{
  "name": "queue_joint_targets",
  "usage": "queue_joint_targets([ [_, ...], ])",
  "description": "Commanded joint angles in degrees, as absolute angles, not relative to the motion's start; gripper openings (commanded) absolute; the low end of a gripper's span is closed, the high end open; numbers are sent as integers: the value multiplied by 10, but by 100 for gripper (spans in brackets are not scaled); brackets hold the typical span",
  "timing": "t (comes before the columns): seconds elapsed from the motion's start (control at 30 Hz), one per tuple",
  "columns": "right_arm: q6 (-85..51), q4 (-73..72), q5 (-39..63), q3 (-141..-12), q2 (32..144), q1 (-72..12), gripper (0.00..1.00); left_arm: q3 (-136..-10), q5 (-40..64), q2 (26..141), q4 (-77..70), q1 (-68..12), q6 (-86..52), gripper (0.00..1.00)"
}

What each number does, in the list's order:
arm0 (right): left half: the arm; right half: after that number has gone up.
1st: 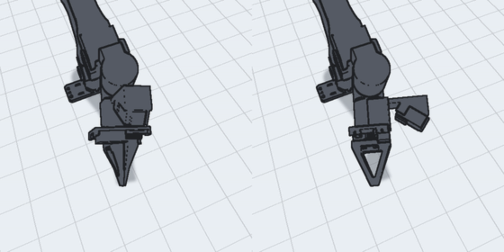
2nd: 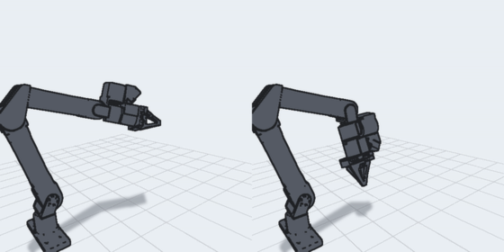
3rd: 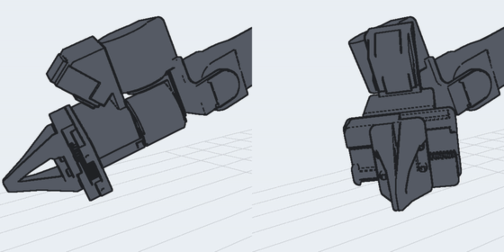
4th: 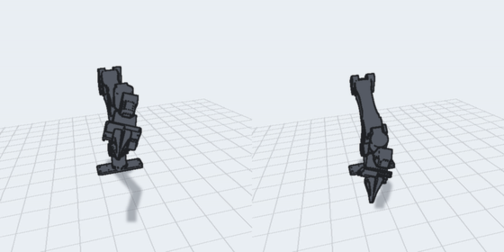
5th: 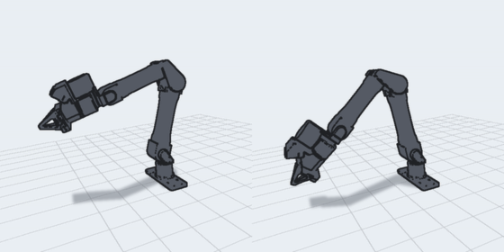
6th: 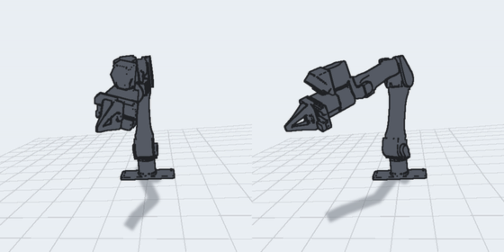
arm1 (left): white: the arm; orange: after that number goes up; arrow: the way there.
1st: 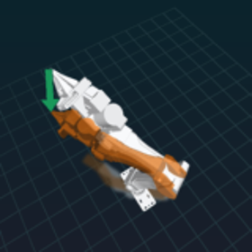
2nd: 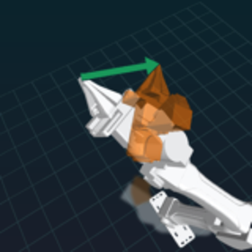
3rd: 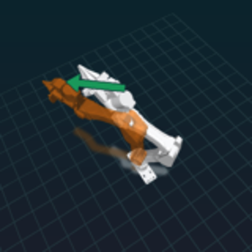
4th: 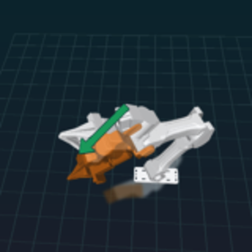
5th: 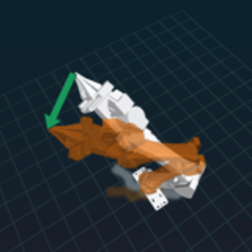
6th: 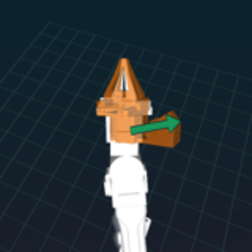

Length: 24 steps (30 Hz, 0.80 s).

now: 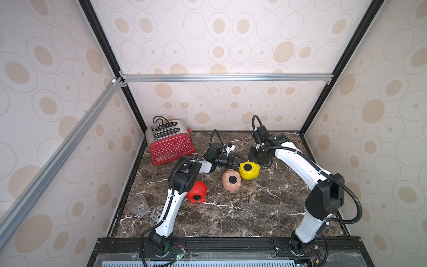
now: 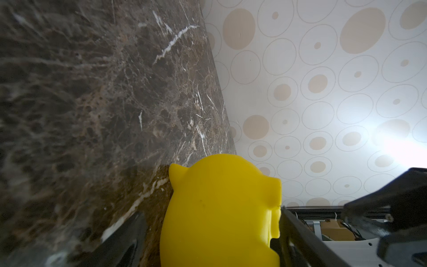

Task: Close piggy banks
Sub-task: Hold the piggy bank at the center of the board, then reset both arms

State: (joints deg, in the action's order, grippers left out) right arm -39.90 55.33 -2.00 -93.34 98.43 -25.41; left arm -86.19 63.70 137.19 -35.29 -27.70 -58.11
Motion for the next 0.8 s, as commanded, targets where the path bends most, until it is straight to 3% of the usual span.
queue_joint_targets([
  [0.0, -352, 540, -70, -899, 935, -252, 36, -879, 623, 1317, -311, -265, -532, 90],
  [0.27, -281, 439, -129, -774, 806, -249, 49, -873, 546, 1214, -123, -259, -375, 91],
  [0.43, -226, 374, -162, -685, 721, -247, 77, -781, 445, 1092, -87, -258, -311, 95],
  [0.6, -168, 266, -229, -546, 619, -247, 100, -619, 245, 901, -68, -258, -244, 99],
  [0.77, -132, 157, -270, -413, 524, -245, 100, -462, 53, 710, -77, -256, -211, 99],
])
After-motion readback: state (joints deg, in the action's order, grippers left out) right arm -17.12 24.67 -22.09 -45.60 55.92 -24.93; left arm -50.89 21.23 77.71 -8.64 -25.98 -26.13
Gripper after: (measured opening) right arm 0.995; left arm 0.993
